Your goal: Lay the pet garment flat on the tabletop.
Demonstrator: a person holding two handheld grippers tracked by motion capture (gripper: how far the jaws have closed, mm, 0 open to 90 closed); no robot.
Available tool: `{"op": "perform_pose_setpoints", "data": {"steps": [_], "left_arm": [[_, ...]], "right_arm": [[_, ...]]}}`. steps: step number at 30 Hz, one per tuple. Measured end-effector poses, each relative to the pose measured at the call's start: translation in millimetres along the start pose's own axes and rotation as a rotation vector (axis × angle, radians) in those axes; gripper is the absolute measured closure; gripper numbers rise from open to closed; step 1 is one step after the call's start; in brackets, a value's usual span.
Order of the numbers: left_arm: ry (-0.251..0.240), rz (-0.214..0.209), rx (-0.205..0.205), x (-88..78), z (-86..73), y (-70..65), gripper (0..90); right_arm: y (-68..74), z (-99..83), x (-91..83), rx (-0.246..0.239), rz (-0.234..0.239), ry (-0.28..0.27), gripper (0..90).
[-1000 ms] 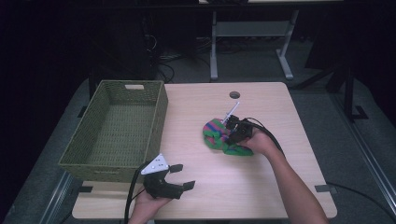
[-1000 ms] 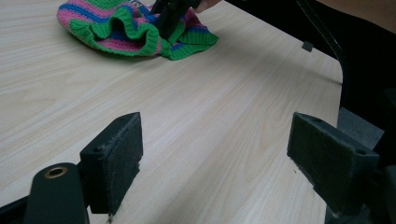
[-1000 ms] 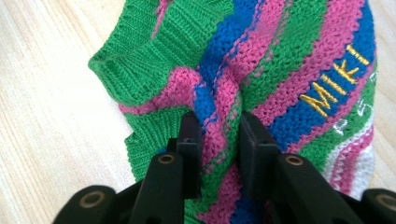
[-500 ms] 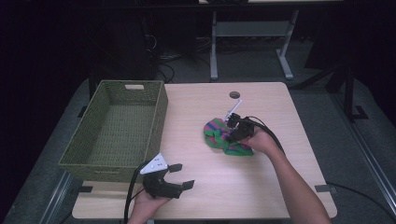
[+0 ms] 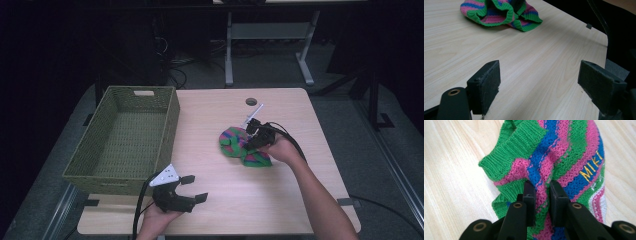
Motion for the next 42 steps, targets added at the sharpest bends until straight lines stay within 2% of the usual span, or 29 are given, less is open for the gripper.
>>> {"op": "perform_pose_setpoints", "data": {"steps": [16,25,30,35,42], "left_arm": [[0.002,0.0,0.002,0.0,-0.1,-0.5,18.0],[0.007,0.001,0.008,0.1,-0.1,-0.6,18.0],[0.0,-0.001,-0.003,0.0,-0.5,-0.7,18.0],[0.012,-0.001,0.012,-0.4,-0.5,0.8,18.0],[-0.001,0.001,-0.001,-0.1,-0.3,-0.8,18.0]], "right_arm": [[-3.6,3.9,-15.9,0.025,-0.007,-0.042,77.5],[-5.5,7.2,-35.1,0.053,-0.001,-0.088,77.6],[-7.0,6.0,-44.6,0.08,0.004,-0.107,77.6],[-6.7,5.9,-52.5,0.082,0.008,-0.132,77.7],[-3.4,8.9,-64.8,0.072,0.001,-0.145,77.8]]}}
Point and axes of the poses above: each handheld gripper's, and its own axes: x roughly forward along the jaws, z roughly out of its top, y roughly to its left, the point moved 2 cm from there along x, roughly forward along the jaws, and after that the axes turned 12 degrees about -y, right-handed, at the moved point
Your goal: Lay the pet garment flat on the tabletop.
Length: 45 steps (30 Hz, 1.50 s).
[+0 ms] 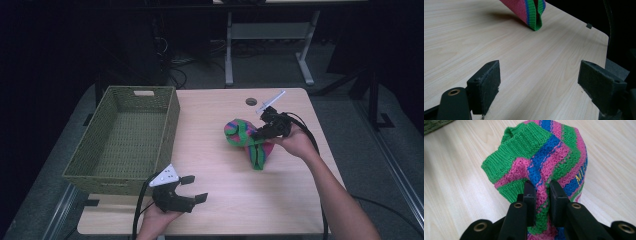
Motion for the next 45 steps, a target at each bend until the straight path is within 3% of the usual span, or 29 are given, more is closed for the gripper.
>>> {"op": "perform_pose_setpoints", "data": {"steps": [15,23,37,45], "left_arm": [[0.009,0.001,0.012,0.3,0.0,0.9,18.0],[0.008,-0.001,0.01,0.7,-0.1,0.3,18.0],[0.01,-0.005,0.017,0.2,0.4,0.7,17.9],[0.001,-0.007,0.015,0.7,0.4,-1.1,17.8]], "right_arm": [[12.3,4.5,-24.7,-0.023,0.003,-0.042,77.8],[30.1,4.3,-36.5,-0.058,0.016,-0.055,77.8],[63.4,-13.2,-49.1,-0.065,0.045,-0.083,77.7],[83.8,-26.5,-44.6,-0.068,0.08,-0.076,77.7]]}}
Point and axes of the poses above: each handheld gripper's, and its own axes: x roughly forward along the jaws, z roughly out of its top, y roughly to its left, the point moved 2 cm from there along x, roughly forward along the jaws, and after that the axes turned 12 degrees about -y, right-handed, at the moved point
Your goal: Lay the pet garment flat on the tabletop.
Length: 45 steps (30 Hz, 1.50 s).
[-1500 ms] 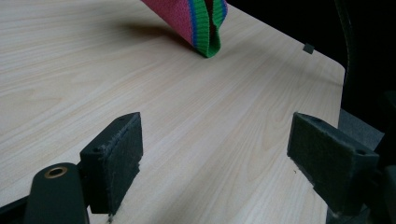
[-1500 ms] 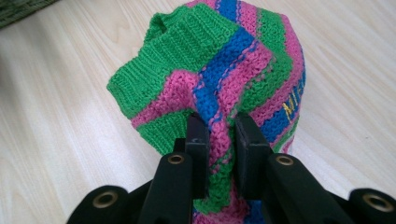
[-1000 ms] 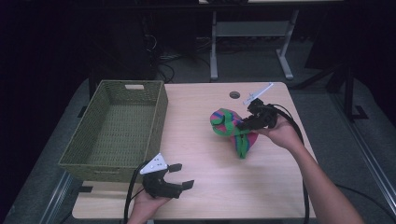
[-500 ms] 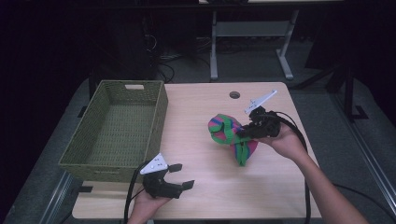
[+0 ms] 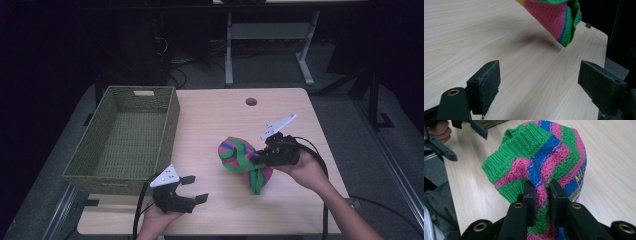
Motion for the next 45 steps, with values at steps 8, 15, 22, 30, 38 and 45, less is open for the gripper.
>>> {"op": "perform_pose_setpoints", "data": {"steps": [8,15,22,30,38,45], "left_arm": [[0.005,0.002,-0.001,0.0,-0.2,0.9,17.8],[0.006,0.001,-0.003,0.0,-0.3,0.5,17.8],[0.003,-0.001,-0.003,-0.1,-0.1,0.5,17.7],[0.004,-0.001,-0.001,-0.2,0.0,0.6,17.7],[0.007,-0.005,0.005,-0.4,0.3,0.4,17.7],[0.006,-0.003,0.004,-0.8,0.3,0.9,17.7]], "right_arm": [[4.8,-13.1,18.6,0.011,0.021,0.027,77.6],[9.6,-25.2,42.2,0.024,0.053,0.057,77.3],[16.9,-37.7,62.5,0.054,0.089,0.076,76.2],[21.1,-45.0,73.4,0.056,0.124,0.092,71.1],[23.7,-46.5,73.7,0.048,0.144,0.115,52.5],[27.6,-40.4,64.4,0.029,0.169,0.117,39.5]]}}
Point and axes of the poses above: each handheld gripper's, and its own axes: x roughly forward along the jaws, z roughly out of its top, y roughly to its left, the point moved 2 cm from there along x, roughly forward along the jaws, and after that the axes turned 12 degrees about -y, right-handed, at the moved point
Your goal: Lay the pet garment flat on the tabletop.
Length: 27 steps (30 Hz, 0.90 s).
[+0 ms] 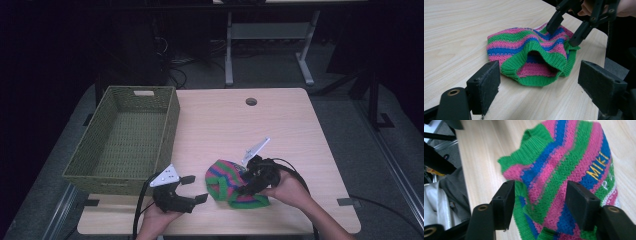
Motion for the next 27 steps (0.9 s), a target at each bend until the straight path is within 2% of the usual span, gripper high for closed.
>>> {"op": "perform_pose_setpoints", "data": {"steps": [3,9,13,16,22,27], "left_arm": [[-0.005,0.002,-0.006,0.0,0.0,-0.4,17.7],[-0.005,0.003,-0.001,-0.2,0.0,-0.2,17.7],[-0.006,0.003,-0.005,0.0,0.0,-0.1,17.7],[-0.008,0.001,-0.006,-0.1,-0.1,-0.2,17.7],[-0.002,-0.001,-0.004,0.3,-0.3,0.1,17.7],[0.003,-0.004,-0.002,1.1,-1.1,-0.3,17.7]], "right_arm": [[4.5,3.5,-2.8,-0.018,0.003,-0.011,37.5],[20.0,13.9,-2.4,-0.093,0.02,-0.023,36.5],[28.9,18.6,7.1,-0.13,0.031,0.013,37.3],[33.2,21.1,13.1,-0.144,0.044,0.019,39.3],[31.8,22.0,22.7,-0.176,0.033,0.038,42.9],[27.8,19.0,28.3,-0.175,0.019,0.056,50.2]]}}
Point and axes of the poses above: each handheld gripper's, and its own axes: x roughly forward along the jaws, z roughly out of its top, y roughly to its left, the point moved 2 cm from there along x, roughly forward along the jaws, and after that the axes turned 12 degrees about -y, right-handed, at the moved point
